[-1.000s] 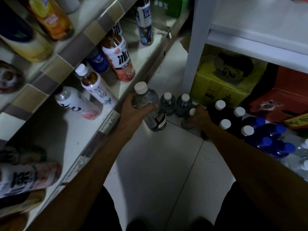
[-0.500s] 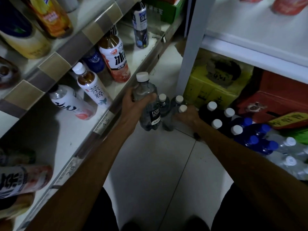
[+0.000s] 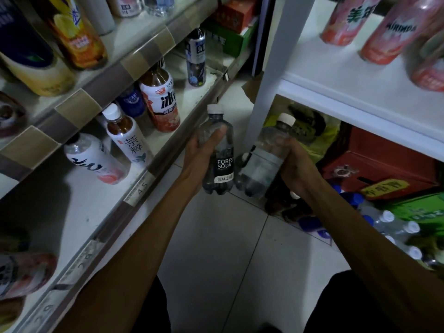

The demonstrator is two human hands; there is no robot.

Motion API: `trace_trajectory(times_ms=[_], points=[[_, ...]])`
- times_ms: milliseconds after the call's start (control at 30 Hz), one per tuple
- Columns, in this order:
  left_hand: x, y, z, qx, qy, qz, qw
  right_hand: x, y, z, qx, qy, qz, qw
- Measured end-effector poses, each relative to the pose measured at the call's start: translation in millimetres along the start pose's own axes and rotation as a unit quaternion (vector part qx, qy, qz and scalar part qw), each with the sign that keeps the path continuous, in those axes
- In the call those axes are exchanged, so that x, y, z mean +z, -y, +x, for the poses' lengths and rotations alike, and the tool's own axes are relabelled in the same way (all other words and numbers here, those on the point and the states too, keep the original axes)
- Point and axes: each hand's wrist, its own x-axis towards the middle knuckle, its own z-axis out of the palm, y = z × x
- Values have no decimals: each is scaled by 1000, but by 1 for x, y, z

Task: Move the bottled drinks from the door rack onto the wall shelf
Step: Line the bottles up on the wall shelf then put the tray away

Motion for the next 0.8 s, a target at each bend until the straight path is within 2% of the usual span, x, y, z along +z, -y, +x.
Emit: trace_trajectory(times_ms=[267, 567, 667, 800], points=[[5, 6, -5, -19, 69, 41, 997, -1, -4, -5, 73, 95, 48, 992], [-1, 13, -8, -82, 41, 4, 996, -4, -16, -8, 137, 40, 36, 989], [4, 19, -15, -96, 26, 14, 995, -5, -18, -13, 134, 27, 35, 990], [12, 25, -35, -115, 2, 16, 993, -12, -26, -32, 144, -13, -49, 988]])
